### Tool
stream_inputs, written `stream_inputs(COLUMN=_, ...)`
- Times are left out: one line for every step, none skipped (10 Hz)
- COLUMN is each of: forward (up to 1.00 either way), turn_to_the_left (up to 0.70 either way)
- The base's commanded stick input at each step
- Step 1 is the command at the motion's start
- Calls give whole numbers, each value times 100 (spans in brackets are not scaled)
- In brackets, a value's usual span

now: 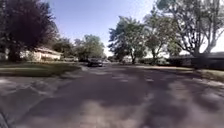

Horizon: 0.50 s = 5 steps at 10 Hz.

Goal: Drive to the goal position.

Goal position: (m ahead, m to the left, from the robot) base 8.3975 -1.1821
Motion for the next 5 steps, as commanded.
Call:
stream_inputs(forward=100, turn_to_the_left=11)
stream_inputs(forward=100, turn_to_the_left=13)
stream_inputs(forward=100, turn_to_the_left=0)
stream_inputs(forward=100, turn_to_the_left=0)
stream_inputs(forward=100, turn_to_the_left=0)
